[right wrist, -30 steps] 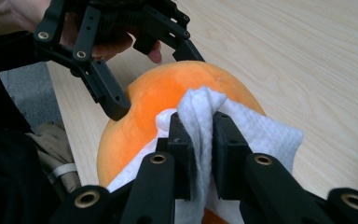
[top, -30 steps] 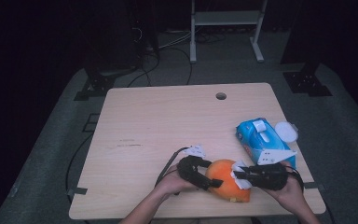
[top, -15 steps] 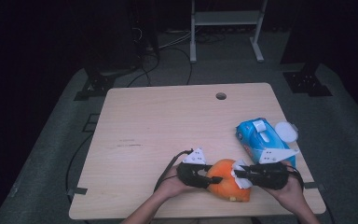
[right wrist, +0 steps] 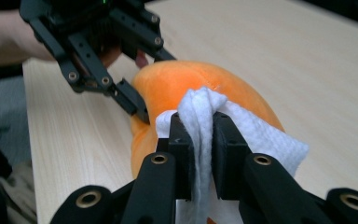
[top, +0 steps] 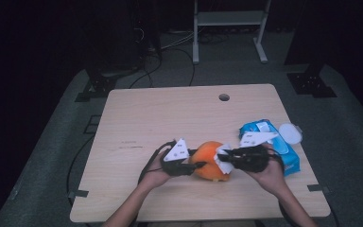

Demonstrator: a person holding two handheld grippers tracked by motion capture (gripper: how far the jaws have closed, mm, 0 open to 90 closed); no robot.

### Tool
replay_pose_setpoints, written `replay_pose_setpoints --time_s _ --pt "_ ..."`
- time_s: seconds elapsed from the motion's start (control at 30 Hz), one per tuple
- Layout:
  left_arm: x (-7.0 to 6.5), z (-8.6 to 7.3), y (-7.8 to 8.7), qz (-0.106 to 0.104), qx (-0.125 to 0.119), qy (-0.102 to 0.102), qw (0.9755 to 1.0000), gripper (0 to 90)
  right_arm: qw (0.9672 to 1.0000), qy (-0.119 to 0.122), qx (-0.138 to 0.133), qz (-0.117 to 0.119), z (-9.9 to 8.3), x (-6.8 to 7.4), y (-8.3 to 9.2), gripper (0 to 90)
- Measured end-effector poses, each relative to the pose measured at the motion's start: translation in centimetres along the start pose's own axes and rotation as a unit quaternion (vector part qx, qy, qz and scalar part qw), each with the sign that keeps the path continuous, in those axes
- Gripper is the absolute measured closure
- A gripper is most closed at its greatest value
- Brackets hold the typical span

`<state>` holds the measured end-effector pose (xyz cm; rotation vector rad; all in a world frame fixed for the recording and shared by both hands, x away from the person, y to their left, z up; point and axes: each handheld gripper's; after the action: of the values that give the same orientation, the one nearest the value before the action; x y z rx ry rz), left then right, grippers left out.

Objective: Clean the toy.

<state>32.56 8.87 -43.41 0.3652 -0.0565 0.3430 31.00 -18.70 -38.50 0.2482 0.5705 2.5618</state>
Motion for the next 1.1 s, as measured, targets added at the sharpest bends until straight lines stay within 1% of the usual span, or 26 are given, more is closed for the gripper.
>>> replay_pose_setpoints --time_s 0.03,0.07,0.1,0.13,0.17,0.23,0.27,0.3,0.37,0.4,0.43,0.47,0.5,0.57,0.6,0.7,0.8,0.83,0.97,1.0,1.03,1.07,1.1 --pt "0.1 -1.0 0.5 -0.003 -0.002 0.009 0.9999 56.9 0.9999 0.003 0.013 0.006 -0.2 0.2 -1.1 78.8" --pt "0.2 -2.0 1.0 -0.007 -0.009 0.026 0.9996 55.9 0.9997 0.004 0.021 0.015 -0.4 0.5 -2.2 78.9" --pt "0.2 -2.7 1.3 -0.008 -0.014 0.035 0.9993 54.5 0.9995 0.001 0.021 0.026 -0.6 0.7 -3.0 78.9" --pt "0.3 -3.2 1.5 -0.012 -0.019 0.046 0.9987 51.0 0.9993 -0.001 0.022 0.032 -0.6 1.0 -3.6 78.9" --pt "0.5 -3.3 1.6 -0.015 -0.015 0.059 0.9980 43.9 0.9992 0.002 0.023 0.034 -0.5 1.2 -3.9 79.0" --pt "0.7 -3.0 1.7 -0.011 -0.005 0.063 0.9980 25.5 0.9991 0.008 0.027 0.032 -0.5 1.5 -4.4 79.0" --pt "0.6 -2.9 1.6 -0.008 -0.005 0.060 0.9982 20.9 0.9991 0.007 0.028 0.032 -0.5 1.5 -4.5 79.0" --pt "0.5 -2.8 1.6 -0.007 -0.008 0.048 0.9988 20.5 0.9991 0.005 0.027 0.033 -0.6 1.5 -4.5 79.0" --pt "0.5 -2.3 1.8 -0.008 -0.014 0.035 0.9992 20.8 0.9991 0.001 0.027 0.033 -0.6 1.5 -4.5 79.0" --pt "0.6 -1.9 1.9 -0.010 -0.025 0.034 0.9991 21.2 0.9991 0.002 0.027 0.032 -0.7 1.6 -4.5 79.0" --pt "0.7 -1.6 2.1 -0.012 -0.036 0.039 0.9985 22.3 0.9991 0.004 0.027 0.032 -0.7 1.6 -4.4 79.0" --pt "0.8 -1.3 2.1 -0.017 -0.040 0.043 0.9981 22.6 0.9991 0.004 0.027 0.034 -0.7 1.6 -4.5 79.0" --pt "0.8 -1.2 1.8 -0.023 -0.038 0.047 0.9979 22.5 0.9990 0.005 0.027 0.035 -0.7 1.7 -4.5 78.9" --pt "0.5 -1.4 1.2 -0.023 -0.017 0.031 0.9991 21.7 0.9991 0.008 0.027 0.033 -0.7 1.8 -4.5 78.9" --pt "0.4 -1.7 0.9 -0.022 -0.014 0.029 0.9992 21.9 0.9991 0.009 0.026 0.031 -0.7 1.8 -4.3 78.9" --pt "0.4 -2.2 0.8 -0.014 -0.022 0.044 0.9987 25.4 0.9994 0.005 0.023 0.026 -1.0 1.5 -3.7 79.0" --pt "0.6 -2.5 1.1 -0.011 -0.021 0.049 0.9985 25.8 0.9996 -0.005 0.023 0.015 -1.9 0.9 -2.5 79.0" --pt "0.6 -2.6 1.1 -0.011 -0.023 0.054 0.9982 25.8 0.9996 -0.011 0.024 0.010 -2.3 0.5 -2.1 79.0" --pt "0.9 -3.0 1.2 -0.001 -0.030 0.077 0.9966 25.6 0.9985 -0.027 0.044 -0.021 -4.1 -0.7 -0.8 79.0" --pt "1.0 -3.0 1.2 -0.001 -0.030 0.084 0.9960 25.4 0.9981 -0.029 0.049 -0.023 -4.4 -0.9 -0.8 79.0" --pt "1.0 -3.1 1.2 0.000 -0.031 0.086 0.9958 25.4 0.9980 -0.033 0.049 -0.022 -4.6 -0.8 -0.8 79.1" --pt "1.0 -3.1 1.1 0.003 -0.030 0.087 0.9958 25.4 0.9982 -0.031 0.048 -0.020 -4.4 -0.5 -0.9 79.2" --pt "1.1 -3.1 1.1 0.005 -0.029 0.089 0.9956 25.3 0.9987 -0.023 0.041 -0.017 -4.0 -0.2 -1.1 79.1"
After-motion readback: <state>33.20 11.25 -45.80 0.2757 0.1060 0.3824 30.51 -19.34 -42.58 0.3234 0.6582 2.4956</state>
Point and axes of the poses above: each handheld gripper's, and its own axes: y roughly backward along the jaws, z roughly out of its top, x roughly to its left, and after that the axes turned 7 degrees about -x, right-handed
